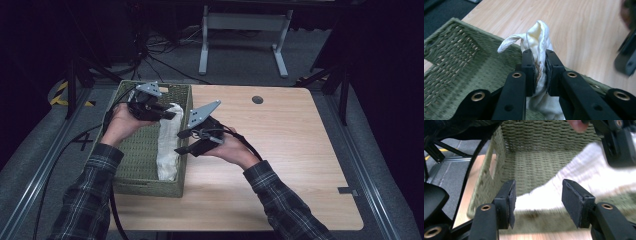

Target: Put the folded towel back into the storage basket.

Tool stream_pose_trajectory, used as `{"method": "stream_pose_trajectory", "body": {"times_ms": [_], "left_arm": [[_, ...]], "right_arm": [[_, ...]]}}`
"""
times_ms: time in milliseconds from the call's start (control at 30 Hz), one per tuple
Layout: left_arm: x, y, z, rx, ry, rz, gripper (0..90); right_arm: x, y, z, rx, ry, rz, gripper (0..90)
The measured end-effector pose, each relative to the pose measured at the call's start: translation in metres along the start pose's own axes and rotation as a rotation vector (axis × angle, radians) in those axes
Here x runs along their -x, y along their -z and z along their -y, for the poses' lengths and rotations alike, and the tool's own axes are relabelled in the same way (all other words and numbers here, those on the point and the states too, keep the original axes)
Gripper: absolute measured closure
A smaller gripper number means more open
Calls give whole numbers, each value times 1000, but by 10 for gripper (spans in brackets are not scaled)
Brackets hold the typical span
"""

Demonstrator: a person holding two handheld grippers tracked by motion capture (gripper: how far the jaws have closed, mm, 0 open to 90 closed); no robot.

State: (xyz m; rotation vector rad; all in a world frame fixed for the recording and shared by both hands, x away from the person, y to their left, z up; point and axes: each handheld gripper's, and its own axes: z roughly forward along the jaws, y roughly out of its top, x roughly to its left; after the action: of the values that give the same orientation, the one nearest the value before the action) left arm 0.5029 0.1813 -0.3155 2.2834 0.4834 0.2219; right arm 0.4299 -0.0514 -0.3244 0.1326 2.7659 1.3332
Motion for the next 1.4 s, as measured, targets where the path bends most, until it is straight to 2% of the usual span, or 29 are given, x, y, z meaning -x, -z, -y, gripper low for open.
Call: {"method": "stream_pose_trajectory", "body": {"times_ms": [167, 233, 267, 300, 400, 533, 667, 800, 867, 933, 1033, 1067, 1267, 1400], "left_arm": [[-10, -7, -1, -10, 26, -23, 792], [-15, -12, 0, -24, 60, -55, 779], [-17, -14, 1, -21, 77, -85, 745], [-20, -14, 2, -19, 94, -115, 675], [-22, -12, 2, 13, 116, -139, 591], [-16, -8, -4, 38, 133, -138, 526], [-7, -7, -11, 88, 157, -125, 452], [5, -10, -18, 106, 167, -114, 406], [10, -13, -21, 99, 163, -112, 384], [19, -18, -26, 110, 181, -96, 365], [31, -25, -32, 101, 177, -91, 341], [31, -25, -32, 101, 177, -91, 333], [60, -40, -42, 119, 175, -70, 315], [81, -51, -47, 114, 169, -63, 303]], "right_arm": [[3, 16, 12, -5, -10, 27, 451], [5, 26, 19, -12, -19, 43, 448], [6, 30, 23, -15, -22, 52, 446], [7, 34, 27, -16, -26, 59, 445], [11, 51, 40, -10, -50, 82, 439], [14, 67, 54, 2, -68, 104, 426], [17, 80, 71, -6, -92, 128, 399], [18, 92, 89, -15, -119, 144, 381], [20, 97, 99, -20, -131, 151, 374], [21, 101, 108, -29, -139, 155, 369], [22, 109, 122, -32, -152, 155, 363], [22, 112, 126, -33, -156, 154, 359], [21, 129, 145, -30, -178, 154, 353], [20, 141, 161, -37, -184, 165, 337]]}}
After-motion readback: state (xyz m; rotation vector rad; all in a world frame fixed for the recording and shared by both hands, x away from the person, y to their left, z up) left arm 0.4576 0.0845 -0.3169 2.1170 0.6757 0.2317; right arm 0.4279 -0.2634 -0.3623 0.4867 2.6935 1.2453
